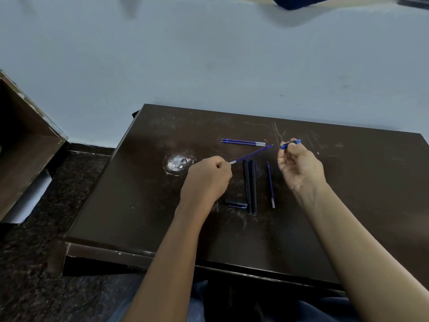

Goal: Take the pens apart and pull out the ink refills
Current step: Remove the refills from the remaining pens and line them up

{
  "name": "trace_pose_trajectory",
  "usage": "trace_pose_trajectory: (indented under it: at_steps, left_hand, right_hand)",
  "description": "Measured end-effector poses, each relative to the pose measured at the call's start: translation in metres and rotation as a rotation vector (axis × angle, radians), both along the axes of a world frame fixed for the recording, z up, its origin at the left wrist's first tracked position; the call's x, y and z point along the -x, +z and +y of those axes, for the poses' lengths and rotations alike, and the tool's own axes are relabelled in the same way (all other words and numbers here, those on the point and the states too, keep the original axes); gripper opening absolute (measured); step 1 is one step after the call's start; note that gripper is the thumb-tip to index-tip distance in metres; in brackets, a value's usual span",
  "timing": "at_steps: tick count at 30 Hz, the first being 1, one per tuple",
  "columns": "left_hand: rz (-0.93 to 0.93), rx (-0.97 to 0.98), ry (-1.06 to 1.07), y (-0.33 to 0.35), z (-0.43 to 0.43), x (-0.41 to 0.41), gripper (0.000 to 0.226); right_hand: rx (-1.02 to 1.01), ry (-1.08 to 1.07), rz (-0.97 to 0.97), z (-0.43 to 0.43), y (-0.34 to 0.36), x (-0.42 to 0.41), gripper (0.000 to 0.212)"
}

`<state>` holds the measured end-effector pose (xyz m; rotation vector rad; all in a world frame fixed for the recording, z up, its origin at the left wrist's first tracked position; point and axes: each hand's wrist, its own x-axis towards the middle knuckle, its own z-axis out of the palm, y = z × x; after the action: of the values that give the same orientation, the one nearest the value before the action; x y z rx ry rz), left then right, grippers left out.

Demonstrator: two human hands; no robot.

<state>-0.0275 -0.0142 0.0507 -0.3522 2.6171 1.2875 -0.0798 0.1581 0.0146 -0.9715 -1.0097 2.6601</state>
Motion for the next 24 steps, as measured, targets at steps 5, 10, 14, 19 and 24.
trace_pose_trajectory:
  at_steps: [5,10,14,19,24]
  left_hand:
    - [0.045,-0.061,0.122,0.000,-0.001,0.001,0.027]
    - [0.057,-0.067,0.145,0.000,-0.002,0.002,0.026]
    - [0.048,-0.064,0.129,0.000,-0.003,0.002,0.026]
    - [0.040,-0.079,0.124,0.000,-0.002,0.002,0.024]
    - [0.042,-0.089,0.123,0.000,-0.001,0.002,0.024]
  right_hand:
    - [-1.126,0.679,-0.032,-0.011,-0.020,-0.011,0.019]
    - [-1.739,1.172,0.114,-0.037,-0.032,-0.026,0.023]
    - [-1.899,1.276,0.043,-0.040,-0.033,-0.029,0.025]
    - [-1.870,1.270,0.078,-0.042,-0.037,-0.030,0.023]
    - [-1.770,1.216,0.092,-0.040,-0.044,-0.027,0.021]
